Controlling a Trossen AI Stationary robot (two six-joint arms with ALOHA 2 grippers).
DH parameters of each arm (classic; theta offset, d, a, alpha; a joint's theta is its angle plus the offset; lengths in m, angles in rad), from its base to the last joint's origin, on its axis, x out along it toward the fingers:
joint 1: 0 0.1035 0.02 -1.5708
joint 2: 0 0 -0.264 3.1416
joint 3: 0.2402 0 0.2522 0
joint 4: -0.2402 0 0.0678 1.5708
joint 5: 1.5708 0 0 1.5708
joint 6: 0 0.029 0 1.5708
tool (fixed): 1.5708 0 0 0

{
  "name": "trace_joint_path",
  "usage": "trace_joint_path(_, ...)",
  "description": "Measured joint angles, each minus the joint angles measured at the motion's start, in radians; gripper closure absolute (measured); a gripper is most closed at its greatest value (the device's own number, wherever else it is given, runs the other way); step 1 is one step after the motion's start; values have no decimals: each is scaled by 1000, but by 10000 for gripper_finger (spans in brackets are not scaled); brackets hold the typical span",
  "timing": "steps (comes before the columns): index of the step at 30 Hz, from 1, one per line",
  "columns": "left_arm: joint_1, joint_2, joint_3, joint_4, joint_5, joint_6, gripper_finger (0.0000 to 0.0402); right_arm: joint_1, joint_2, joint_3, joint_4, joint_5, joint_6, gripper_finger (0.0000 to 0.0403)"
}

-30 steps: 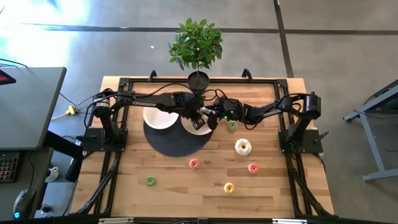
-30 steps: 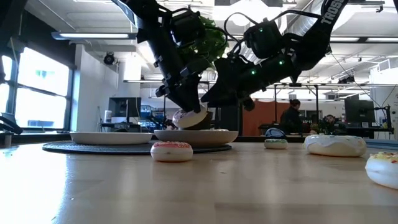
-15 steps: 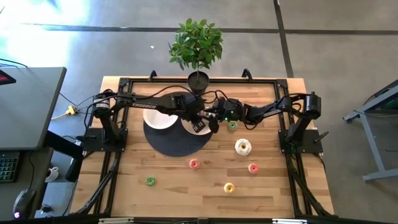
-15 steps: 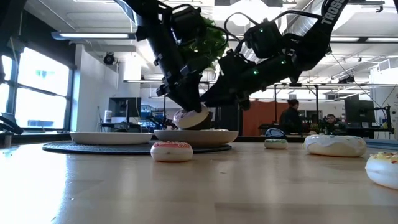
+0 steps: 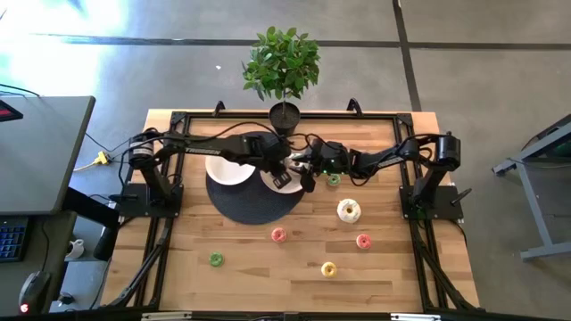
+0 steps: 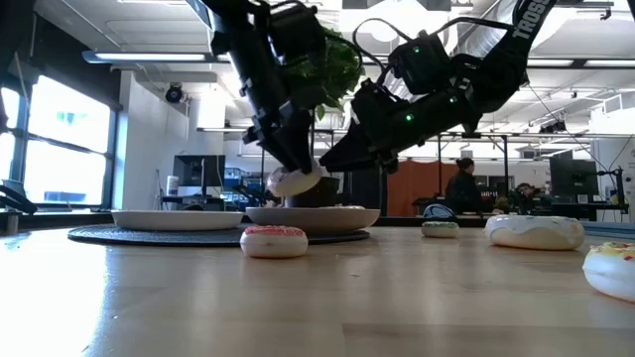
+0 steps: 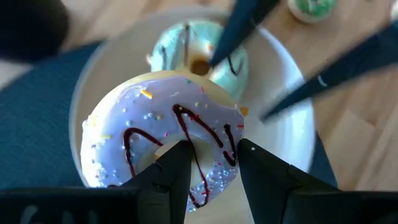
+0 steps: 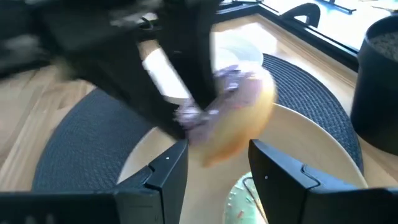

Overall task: Pick & Place donuts
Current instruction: Put the large purple donut onto the brown plate, then put the large white donut onto the brown plate

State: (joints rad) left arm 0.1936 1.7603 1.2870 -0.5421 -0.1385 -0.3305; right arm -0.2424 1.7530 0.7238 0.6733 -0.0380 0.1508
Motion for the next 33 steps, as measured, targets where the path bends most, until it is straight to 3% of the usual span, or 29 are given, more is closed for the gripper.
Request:
trace_joint_path(3,0,-2,-5,-46,-23,5,275,-3,-6,0,2,-2,-3,238)
trace_joint_path(11,-27,-10,-4,59,22,44,275,-13,-6,0,14,5,15,238)
trace_joint_path(17,-37,-10,-4,54,-41,37,275,-17,1,0,1,60,25,238)
trace_joint_path(24,-37,-10,-4,35,-46,11,275,-17,2,0,-52,162,50,238)
trace_joint_path(33,-37,19,-4,-62,-103,-48,275,-13,-7,0,-44,134,52,238)
